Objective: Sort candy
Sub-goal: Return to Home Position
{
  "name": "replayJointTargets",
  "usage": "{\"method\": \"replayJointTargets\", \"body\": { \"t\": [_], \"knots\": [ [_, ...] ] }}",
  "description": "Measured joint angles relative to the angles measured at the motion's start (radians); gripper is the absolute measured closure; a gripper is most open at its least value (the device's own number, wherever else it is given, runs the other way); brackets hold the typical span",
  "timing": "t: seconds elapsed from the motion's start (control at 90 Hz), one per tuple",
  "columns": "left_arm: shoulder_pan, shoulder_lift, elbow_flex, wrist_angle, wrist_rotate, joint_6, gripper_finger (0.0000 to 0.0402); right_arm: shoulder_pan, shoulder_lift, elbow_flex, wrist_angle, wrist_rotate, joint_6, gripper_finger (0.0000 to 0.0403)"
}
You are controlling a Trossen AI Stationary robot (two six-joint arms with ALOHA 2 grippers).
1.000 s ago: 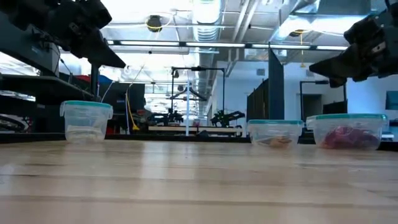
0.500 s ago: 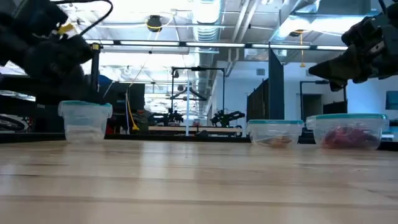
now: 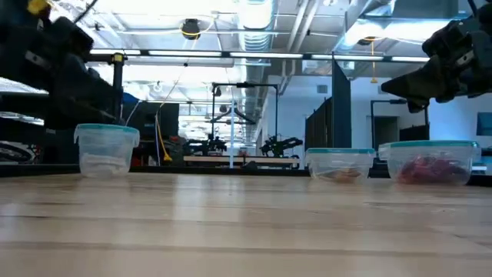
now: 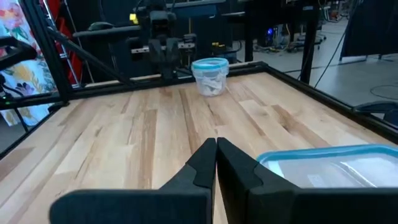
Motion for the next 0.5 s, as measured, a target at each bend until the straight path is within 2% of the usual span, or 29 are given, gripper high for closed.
{"method": "replayJointTargets", "body": {
  "t": [0.133, 0.5],
  "knots": [
    [0.000, -0.049, -0.019, 0.040, 0.077, 0.027, 0.0393, 0.000, 0.000, 0.000, 0.000, 0.000, 0.000, 0.0403],
    [0.001, -0.035, -0.035, 0.069, 0.080, 0.107, 0.0393, 0.000, 0.000, 0.000, 0.000, -0.001, 0.000, 0.0403]
  ]
}}
